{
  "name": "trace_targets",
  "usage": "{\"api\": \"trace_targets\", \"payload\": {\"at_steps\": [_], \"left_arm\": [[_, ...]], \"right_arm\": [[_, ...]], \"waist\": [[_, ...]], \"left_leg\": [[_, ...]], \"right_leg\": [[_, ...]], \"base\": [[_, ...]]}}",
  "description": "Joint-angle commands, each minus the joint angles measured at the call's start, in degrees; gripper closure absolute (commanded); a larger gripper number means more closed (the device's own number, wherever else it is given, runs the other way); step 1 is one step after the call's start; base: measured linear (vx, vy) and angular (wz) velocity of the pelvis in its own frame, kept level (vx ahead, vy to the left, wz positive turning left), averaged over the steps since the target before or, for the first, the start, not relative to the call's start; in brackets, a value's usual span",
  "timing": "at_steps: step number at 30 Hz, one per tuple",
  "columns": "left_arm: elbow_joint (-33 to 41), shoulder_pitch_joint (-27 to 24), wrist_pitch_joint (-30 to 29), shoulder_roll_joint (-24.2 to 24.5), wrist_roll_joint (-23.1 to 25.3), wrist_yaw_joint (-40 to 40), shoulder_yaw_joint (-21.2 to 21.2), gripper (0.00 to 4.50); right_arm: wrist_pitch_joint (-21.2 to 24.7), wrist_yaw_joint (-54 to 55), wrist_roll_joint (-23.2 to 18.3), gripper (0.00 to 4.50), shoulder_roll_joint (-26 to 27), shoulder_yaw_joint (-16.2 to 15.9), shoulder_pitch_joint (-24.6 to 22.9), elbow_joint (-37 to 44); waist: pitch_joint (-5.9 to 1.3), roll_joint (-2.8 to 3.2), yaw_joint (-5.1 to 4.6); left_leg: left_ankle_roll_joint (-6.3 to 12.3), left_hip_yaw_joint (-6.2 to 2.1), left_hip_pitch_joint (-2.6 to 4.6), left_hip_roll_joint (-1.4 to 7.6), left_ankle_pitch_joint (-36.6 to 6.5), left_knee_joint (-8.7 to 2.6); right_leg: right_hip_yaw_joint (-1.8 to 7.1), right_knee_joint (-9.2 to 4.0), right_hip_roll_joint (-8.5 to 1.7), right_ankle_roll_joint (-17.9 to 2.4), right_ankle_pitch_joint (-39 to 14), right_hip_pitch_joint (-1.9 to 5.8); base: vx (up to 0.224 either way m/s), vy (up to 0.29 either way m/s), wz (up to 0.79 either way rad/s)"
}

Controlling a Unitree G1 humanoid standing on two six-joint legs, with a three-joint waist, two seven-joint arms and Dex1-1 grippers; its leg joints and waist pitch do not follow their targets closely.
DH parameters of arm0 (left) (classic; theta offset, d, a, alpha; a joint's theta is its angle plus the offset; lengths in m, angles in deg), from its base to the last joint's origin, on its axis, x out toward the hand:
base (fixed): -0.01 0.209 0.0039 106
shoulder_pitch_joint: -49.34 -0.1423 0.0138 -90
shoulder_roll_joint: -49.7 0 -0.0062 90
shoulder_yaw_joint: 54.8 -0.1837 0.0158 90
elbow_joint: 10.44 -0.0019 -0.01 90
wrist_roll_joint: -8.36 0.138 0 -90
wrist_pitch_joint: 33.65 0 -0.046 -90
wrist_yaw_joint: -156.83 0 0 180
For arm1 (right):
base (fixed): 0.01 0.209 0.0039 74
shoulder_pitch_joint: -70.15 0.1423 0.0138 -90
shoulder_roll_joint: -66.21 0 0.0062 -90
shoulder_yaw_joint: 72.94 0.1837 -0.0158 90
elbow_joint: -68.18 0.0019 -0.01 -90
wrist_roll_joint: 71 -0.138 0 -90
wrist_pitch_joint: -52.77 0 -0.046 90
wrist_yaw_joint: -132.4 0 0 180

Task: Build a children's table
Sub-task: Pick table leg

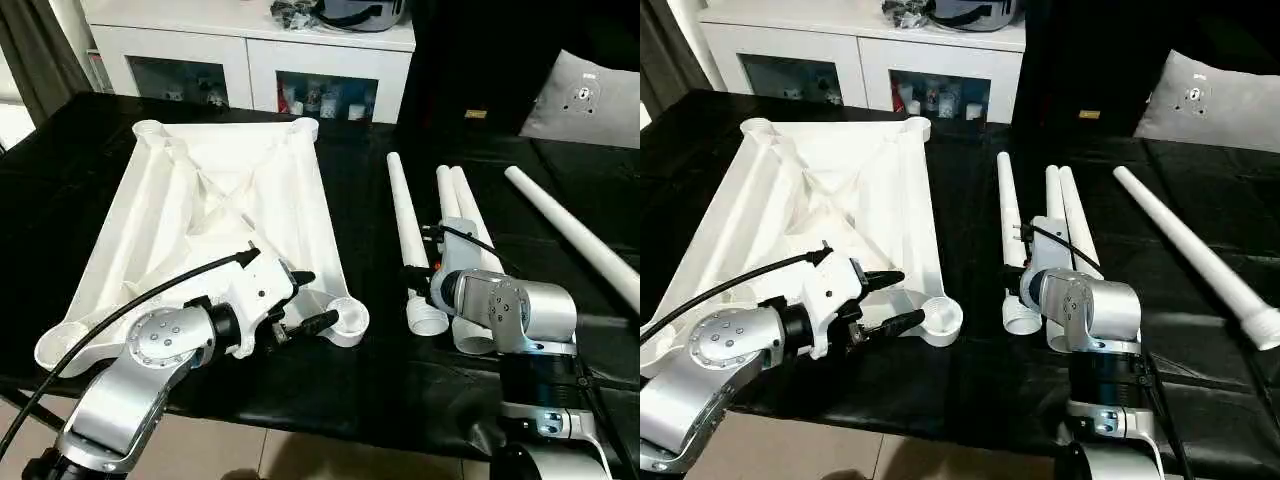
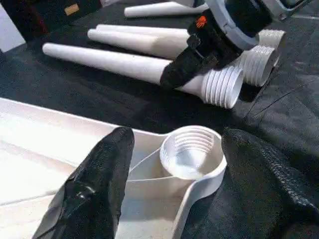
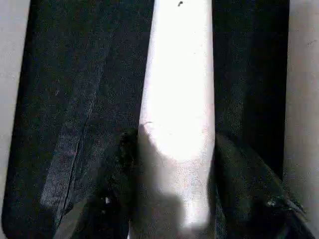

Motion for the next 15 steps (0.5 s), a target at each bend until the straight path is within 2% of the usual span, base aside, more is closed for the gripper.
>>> {"api": "trace_targets", "payload": {"at_steps": [1, 9, 12, 14, 15], "left_arm": [[-0.1, 0.2, 1.0, -0.1, 0.8, -0.7, -0.3, 1.33], [-1.5, 0.4, 2.4, -0.6, 1.9, -2.6, 0.2, 1.33], [-1.6, 0.5, 2.5, -0.7, 2.0, -2.7, 0.1, 1.33], [-1.5, 0.4, 2.6, -0.9, 2.1, -3.3, 0.1, 1.33], [-1.5, 0.4, 2.6, -0.9, 2.1, -3.4, 0.2, 1.33]], "right_arm": [[-1.6, 0.7, -0.1, 2.56, 0.6, 0.5, -1.0, -0.8], [-7.3, 0.2, -0.6, 2.58, 1.3, 1.0, -2.2, 0.9], [-8.0, 0.1, -0.5, 2.59, 1.2, 0.7, -2.4, 1.0], [-11.4, -0.3, -0.2, 2.59, 1.3, 0.0, -3.2, 1.5], [-11.5, -0.4, -0.3, 2.59, 1.3, -0.1, -3.3, 1.5]], "waist": [[-2.82, 0.58, -0.21], [-2.93, 0.64, -0.21], [-2.89, 0.61, -0.22], [-2.84, 0.60, -0.22], [-2.82, 0.60, -0.23]], "left_leg": [[-4.38, -0.58, 0.18, 3.05, -7.7, -4.85], [-3.97, -0.57, 0.11, 3.01, -6.2, -4.75], [-3.94, -0.56, 0.12, 3.04, -7.0, -4.78], [-3.84, -0.56, 0.07, 3.09, -7.5, -4.82], [-3.74, -0.57, 0.07, 3.09, -7.6, -4.82]], "right_leg": [[2.34, -4.12, -3.84, -8.7, -5.9, 1.96], [2.29, -3.87, -3.75, -9.1, -2.8, 2.08], [2.32, -4.00, -3.81, -9.0, -3.8, 2.06], [2.32, -4.06, -3.84, -9.1, -4.5, 2.02], [2.34, -4.09, -3.83, -9.1, -4.7, 2.02]], "base": [[0.000, 0.000, 0.00], [0.000, 0.000, 0.00], [0.000, 0.000, 0.00], [0.000, 0.000, 0.00], [0.000, 0.000, 0.00]]}}
